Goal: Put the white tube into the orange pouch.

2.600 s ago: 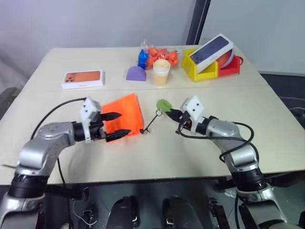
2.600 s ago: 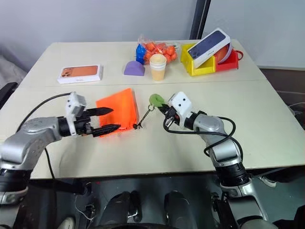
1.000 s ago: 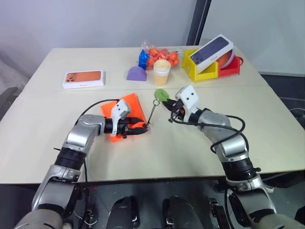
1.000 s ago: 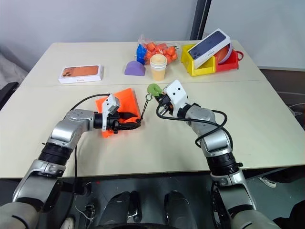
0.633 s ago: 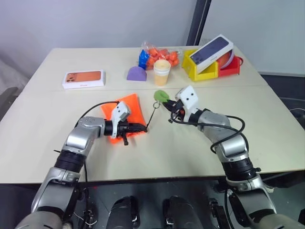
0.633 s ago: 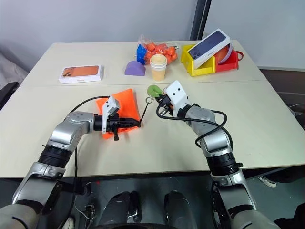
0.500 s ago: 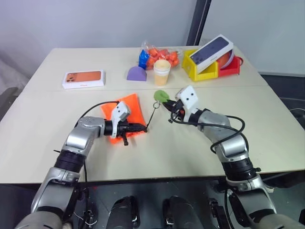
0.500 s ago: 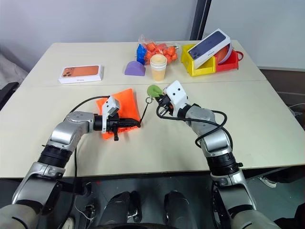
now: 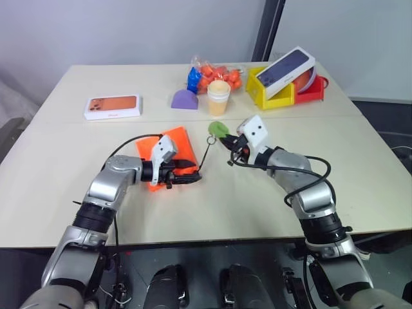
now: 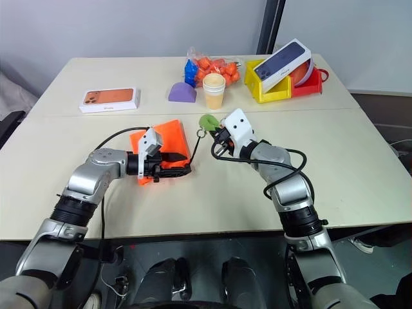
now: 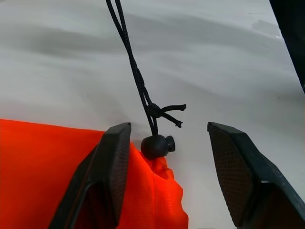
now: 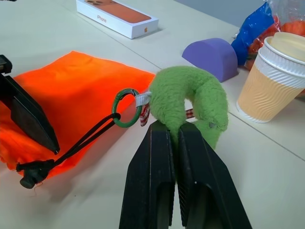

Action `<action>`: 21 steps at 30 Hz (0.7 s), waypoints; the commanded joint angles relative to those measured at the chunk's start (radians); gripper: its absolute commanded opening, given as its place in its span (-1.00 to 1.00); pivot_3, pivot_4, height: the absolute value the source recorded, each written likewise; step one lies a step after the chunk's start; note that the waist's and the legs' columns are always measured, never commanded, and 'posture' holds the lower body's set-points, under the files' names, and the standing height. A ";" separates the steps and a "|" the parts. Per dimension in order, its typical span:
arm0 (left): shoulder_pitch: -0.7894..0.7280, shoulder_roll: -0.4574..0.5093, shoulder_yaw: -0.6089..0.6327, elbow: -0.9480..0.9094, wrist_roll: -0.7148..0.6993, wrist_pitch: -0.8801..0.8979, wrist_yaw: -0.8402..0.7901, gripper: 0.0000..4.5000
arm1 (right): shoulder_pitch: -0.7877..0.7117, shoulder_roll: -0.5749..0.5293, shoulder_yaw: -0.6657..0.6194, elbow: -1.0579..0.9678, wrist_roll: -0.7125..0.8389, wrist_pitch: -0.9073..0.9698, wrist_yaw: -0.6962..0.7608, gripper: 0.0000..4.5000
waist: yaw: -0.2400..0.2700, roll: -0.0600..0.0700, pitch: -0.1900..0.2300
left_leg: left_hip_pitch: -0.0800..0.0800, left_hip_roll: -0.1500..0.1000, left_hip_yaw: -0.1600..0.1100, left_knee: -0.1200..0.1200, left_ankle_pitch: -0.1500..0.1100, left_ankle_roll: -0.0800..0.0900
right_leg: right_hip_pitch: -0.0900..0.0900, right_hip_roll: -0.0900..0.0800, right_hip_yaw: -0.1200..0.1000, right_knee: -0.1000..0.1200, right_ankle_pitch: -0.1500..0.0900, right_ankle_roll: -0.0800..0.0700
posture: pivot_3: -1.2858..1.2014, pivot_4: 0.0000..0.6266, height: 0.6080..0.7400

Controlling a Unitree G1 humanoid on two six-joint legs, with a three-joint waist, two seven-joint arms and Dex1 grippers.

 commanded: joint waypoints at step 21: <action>0.020 0.002 -0.021 -0.009 0.051 -0.016 0.016 -0.97 | -0.019 0.006 -0.014 -0.056 0.012 -0.006 -0.006 -1.00 | 0.001 0.000 0.000 | 0.000 0.000 0.000 0.001 0.000 0.001 | 0.000 -0.001 0.000 0.001 0.000 0.000 | 0.03 -0.52 1.00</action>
